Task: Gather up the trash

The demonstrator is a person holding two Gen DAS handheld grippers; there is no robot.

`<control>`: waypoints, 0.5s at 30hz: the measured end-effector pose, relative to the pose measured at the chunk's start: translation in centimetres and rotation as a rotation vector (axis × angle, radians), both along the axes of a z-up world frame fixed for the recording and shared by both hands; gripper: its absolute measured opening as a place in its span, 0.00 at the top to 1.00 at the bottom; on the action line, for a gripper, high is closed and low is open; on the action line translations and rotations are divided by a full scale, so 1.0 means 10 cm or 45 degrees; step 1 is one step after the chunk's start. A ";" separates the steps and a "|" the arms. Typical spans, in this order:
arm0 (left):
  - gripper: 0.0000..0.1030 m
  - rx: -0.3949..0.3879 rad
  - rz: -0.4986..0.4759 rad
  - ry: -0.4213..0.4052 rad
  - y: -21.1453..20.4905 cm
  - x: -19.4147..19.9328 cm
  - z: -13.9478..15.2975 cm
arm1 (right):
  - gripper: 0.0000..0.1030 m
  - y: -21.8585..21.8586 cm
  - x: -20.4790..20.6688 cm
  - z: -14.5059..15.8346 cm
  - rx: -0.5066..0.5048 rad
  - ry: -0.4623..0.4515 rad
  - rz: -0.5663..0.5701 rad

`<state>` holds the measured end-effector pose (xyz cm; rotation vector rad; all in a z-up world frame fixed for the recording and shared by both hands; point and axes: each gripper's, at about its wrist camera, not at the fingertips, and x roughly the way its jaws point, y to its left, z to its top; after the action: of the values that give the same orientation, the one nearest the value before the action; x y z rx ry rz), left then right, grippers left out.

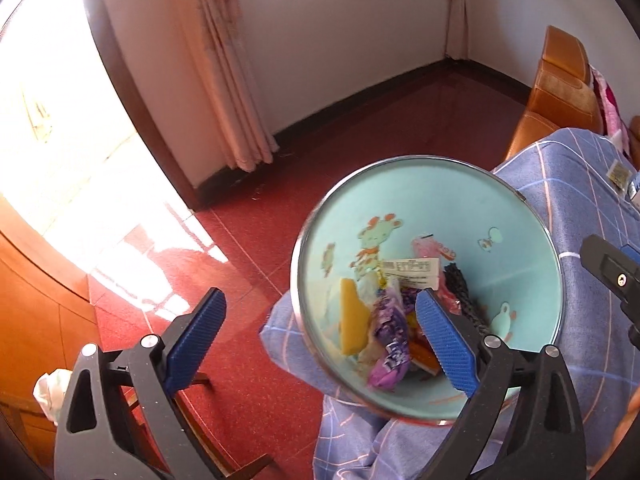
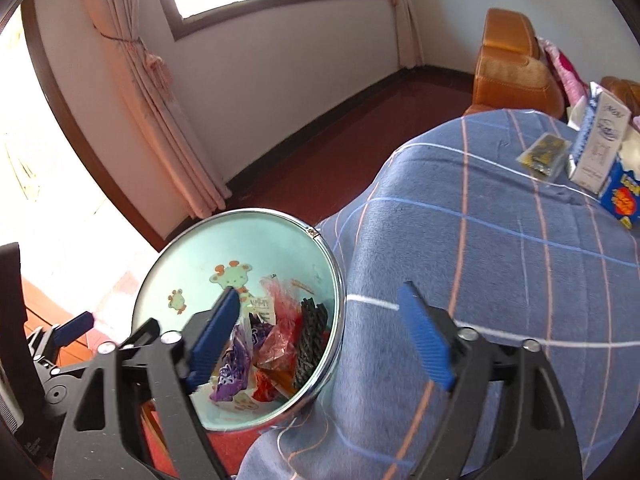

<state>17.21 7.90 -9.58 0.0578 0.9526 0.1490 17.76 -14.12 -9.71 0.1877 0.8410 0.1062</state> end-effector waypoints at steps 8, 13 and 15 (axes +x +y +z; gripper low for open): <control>0.06 -0.011 0.003 -0.024 0.05 -0.40 0.13 | 0.16 0.16 -0.34 0.00 -0.004 0.015 0.038; 0.06 -0.039 -0.037 -0.025 0.02 -0.64 0.20 | 0.15 0.17 -0.58 0.06 -0.016 0.041 0.042; 0.06 -0.048 -0.041 -0.029 0.01 -0.72 0.23 | 0.14 0.15 -0.69 0.10 -0.011 0.045 0.038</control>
<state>10.02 8.04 -7.33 0.0368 0.9308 0.1020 10.84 -12.63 -8.70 0.1692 0.8796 0.1271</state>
